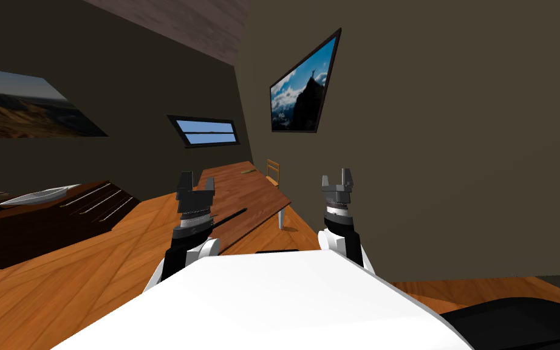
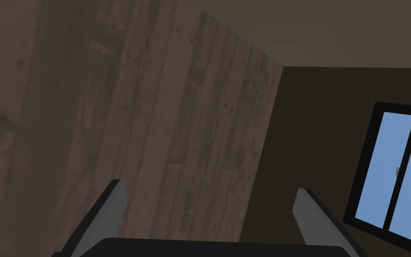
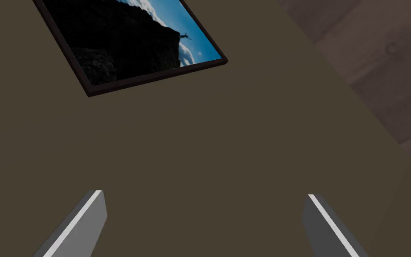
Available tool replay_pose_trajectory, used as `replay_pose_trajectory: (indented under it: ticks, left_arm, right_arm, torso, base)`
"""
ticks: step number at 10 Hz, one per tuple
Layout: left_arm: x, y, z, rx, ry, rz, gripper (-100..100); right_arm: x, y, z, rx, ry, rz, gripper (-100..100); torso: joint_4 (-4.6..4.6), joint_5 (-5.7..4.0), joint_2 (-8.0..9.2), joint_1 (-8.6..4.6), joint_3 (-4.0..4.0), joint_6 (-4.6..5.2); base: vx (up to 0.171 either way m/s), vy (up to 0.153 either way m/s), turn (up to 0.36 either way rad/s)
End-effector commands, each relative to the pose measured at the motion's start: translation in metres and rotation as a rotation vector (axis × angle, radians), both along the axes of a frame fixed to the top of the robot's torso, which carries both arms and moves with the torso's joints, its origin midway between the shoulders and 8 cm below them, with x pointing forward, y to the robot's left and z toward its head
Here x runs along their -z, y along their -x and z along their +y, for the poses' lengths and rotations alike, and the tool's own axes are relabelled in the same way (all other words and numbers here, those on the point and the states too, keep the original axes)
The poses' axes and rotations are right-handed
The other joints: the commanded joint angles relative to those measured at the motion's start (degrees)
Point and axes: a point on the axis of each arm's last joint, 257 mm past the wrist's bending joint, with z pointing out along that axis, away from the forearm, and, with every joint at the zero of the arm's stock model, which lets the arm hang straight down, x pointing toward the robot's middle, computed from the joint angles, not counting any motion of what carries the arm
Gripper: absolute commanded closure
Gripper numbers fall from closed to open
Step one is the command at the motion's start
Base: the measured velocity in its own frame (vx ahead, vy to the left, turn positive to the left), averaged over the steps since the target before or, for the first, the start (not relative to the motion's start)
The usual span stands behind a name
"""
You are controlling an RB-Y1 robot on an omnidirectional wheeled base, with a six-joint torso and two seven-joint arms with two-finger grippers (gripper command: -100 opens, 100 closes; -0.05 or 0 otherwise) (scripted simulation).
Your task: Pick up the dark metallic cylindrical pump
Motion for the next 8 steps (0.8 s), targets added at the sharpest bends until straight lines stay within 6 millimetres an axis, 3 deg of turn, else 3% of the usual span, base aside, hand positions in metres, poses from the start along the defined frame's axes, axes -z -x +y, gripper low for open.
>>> replay_pose_trajectory:
  ticks: [1, 6, 8]
  left_arm:
    - [0.009, -0.011, 0.002, 0.011, -0.024, 0.047, -100]
    - [0.057, -0.055, 0.032, -0.006, -0.030, 0.236, -100]
    - [0.073, -0.067, 0.043, -0.018, -0.019, 0.298, -100]
  right_arm:
    - [0.000, 0.000, 0.000, 0.000, 0.000, 0.000, 0]
    - [0.000, 0.000, 0.000, 0.000, 0.000, 0.000, 0]
    - [0.000, 0.000, 0.000, 0.000, 0.000, 0.000, 0]
  torso:
    - [0.00, 0.00, 0.00, 0.00, 0.00, 0.00]
    - [0.04, -0.10, 0.17, -0.47, 0.10, 0.00]
    - [0.04, -0.07, 0.16, -0.26, 0.10, 0.01]
  base:
    - [-0.064, -0.071, 0.049]
    - [-0.075, -0.125, 0.061]
    - [-0.042, -0.052, 0.023]
